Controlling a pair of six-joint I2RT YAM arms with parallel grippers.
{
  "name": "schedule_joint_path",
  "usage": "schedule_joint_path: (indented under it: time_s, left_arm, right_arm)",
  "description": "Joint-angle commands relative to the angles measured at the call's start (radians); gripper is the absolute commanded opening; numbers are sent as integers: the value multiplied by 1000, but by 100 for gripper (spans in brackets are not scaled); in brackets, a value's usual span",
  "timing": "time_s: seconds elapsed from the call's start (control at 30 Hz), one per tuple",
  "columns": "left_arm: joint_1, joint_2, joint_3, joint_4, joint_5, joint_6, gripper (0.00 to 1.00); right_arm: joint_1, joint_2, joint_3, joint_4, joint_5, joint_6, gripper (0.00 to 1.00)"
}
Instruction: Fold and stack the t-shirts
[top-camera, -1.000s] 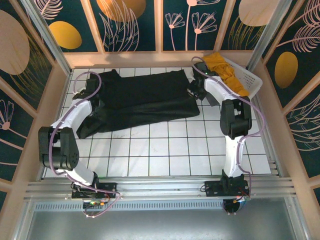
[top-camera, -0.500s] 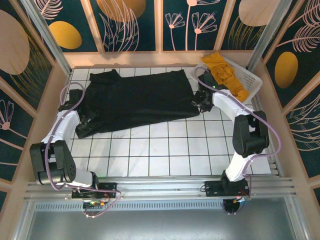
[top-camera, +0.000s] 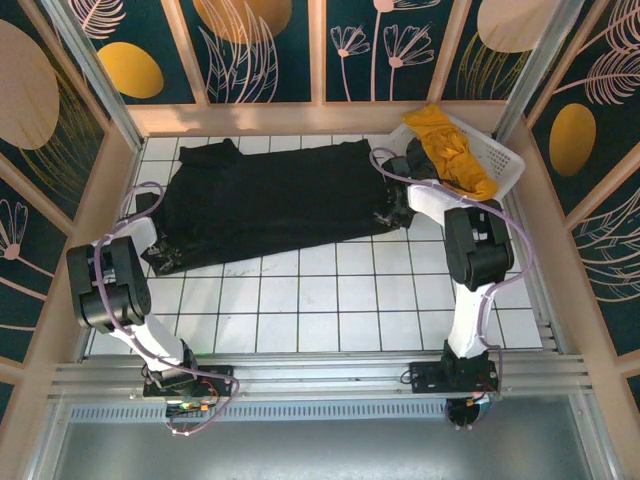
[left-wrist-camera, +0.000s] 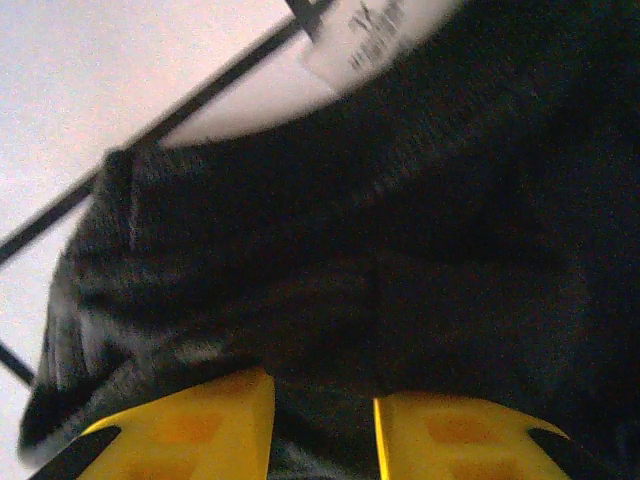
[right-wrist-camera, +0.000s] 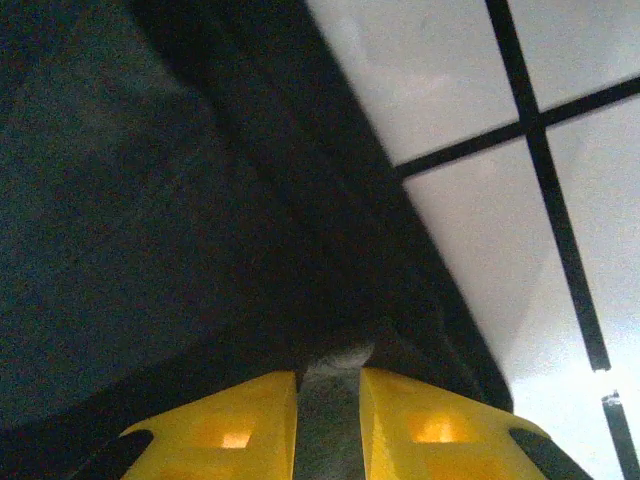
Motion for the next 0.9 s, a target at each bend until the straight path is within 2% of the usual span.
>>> schedule_joint_path:
  time_s: [0.0,0.1,0.2,0.37,0.5,0.6,0.73,0.8,0.87]
  left_arm:
    - [47,61,37,15,-104,29,31]
    - [71,76,34,14,-132,56,30]
    - [74,72,14,9,-113,67,30]
    - [73,-19,-92,13,-94,34,32]
    - [73,-152,-191,-15,-128,-23,33]
    - [74,-259,-266,-36,-125,-80,33]
    - [75,-392,-354,-59,-186,-169,32]
    - [77,-413,-353,-64,-210,-182,32]
    - [77,-422,-330,-68,-206,-182,36]
  right_arm:
    - [-4,40,51,-72,88,-32,25]
    - [-5,61,47,-94,112,-42,25]
    - [0,62,14,-102,115,-45,26]
    - [9,25,-72,-126,126,-33,26]
    - [17,-93,-210,-139,129,-11,27]
    - [24,-196,-325,-152,98,11,28]
    - [40,-340,-457,-193,39,50,29]
    - [42,-411,-496,-201,0,67,32]
    - [43,-461,-497,-202,-4,62,35]
